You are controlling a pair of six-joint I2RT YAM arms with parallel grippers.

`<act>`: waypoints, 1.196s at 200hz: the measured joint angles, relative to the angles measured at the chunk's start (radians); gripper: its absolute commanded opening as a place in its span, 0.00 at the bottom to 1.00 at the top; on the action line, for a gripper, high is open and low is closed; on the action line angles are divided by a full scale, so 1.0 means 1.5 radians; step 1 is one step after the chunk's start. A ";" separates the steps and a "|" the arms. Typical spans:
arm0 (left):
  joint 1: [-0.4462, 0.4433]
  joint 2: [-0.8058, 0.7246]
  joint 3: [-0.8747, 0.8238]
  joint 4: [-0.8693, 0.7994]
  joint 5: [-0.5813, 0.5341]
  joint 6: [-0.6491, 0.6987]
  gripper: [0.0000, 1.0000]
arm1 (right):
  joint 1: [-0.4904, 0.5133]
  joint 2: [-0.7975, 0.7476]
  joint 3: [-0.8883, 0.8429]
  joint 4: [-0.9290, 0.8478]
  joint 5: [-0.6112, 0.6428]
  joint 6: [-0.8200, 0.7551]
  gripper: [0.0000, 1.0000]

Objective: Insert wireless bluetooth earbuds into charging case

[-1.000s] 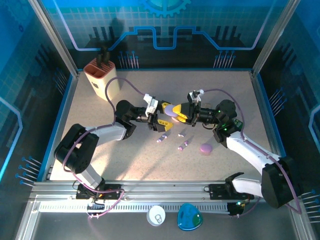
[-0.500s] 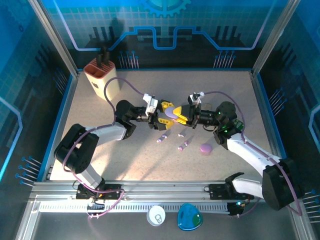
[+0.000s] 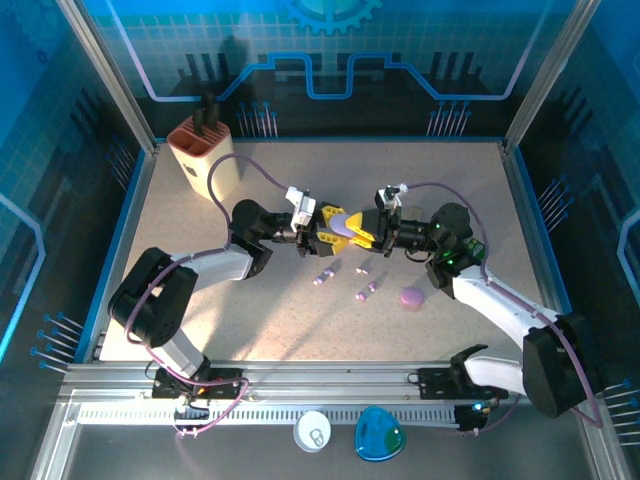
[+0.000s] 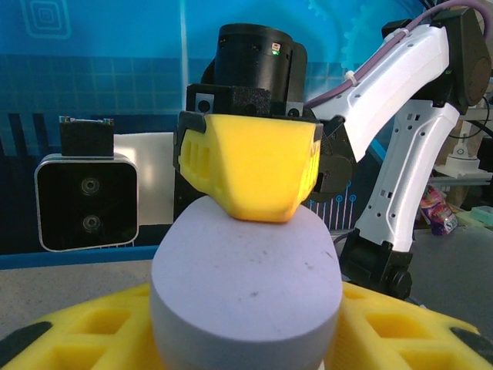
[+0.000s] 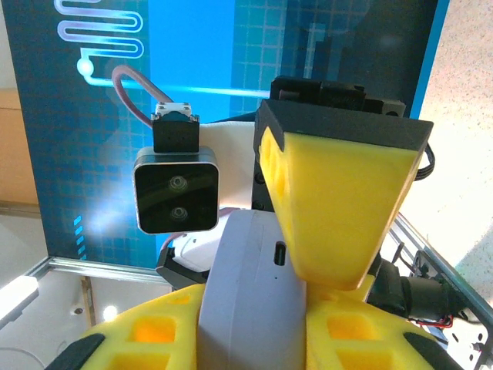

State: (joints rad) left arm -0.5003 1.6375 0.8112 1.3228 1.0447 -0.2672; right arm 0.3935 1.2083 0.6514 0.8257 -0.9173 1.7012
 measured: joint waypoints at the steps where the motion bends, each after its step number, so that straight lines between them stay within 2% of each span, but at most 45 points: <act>1: 0.000 0.000 0.000 0.000 0.000 0.000 0.51 | 0.000 0.000 0.000 0.001 0.000 0.000 0.04; 49: 0.000 0.000 0.000 -0.001 0.002 -0.013 0.39 | 0.000 0.003 -0.007 0.009 -0.002 0.001 0.04; 97: 0.001 0.000 0.000 0.000 0.005 -0.014 0.40 | 0.000 0.004 -0.007 0.013 -0.003 0.001 0.07; 109: 0.001 0.000 0.000 0.000 0.005 -0.014 0.36 | 0.000 0.005 -0.007 0.016 -0.004 0.003 0.14; 121: 0.001 0.000 0.000 0.000 0.005 -0.014 0.34 | -0.001 0.006 -0.007 0.019 -0.005 0.005 0.27; 136: 0.001 0.000 0.000 0.000 0.005 -0.014 0.35 | -0.001 0.006 -0.007 0.017 -0.005 0.004 0.52; 146: 0.001 0.000 0.000 0.000 0.005 -0.017 0.35 | -0.003 0.006 -0.007 0.011 -0.002 -0.006 0.60; 165: 0.002 0.000 0.000 0.000 0.005 -0.028 0.35 | -0.019 0.001 -0.012 0.001 0.003 -0.025 0.67; 200: 0.010 -0.001 -0.009 -0.002 0.004 -0.032 0.34 | -0.068 -0.027 -0.017 -0.046 0.012 -0.096 0.72; 214: 0.013 -0.008 -0.022 -0.017 -0.001 -0.025 0.35 | -0.082 -0.047 -0.012 -0.101 0.013 -0.167 0.73; 239: 0.014 -0.039 -0.046 -0.066 -0.013 0.007 0.35 | -0.088 -0.088 0.031 -0.281 0.037 -0.381 0.81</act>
State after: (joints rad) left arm -0.4786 1.5787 0.7418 1.2236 1.0245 -0.2562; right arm 0.2615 1.0760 0.6975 0.4049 -0.8619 1.1297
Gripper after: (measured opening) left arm 0.372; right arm 0.767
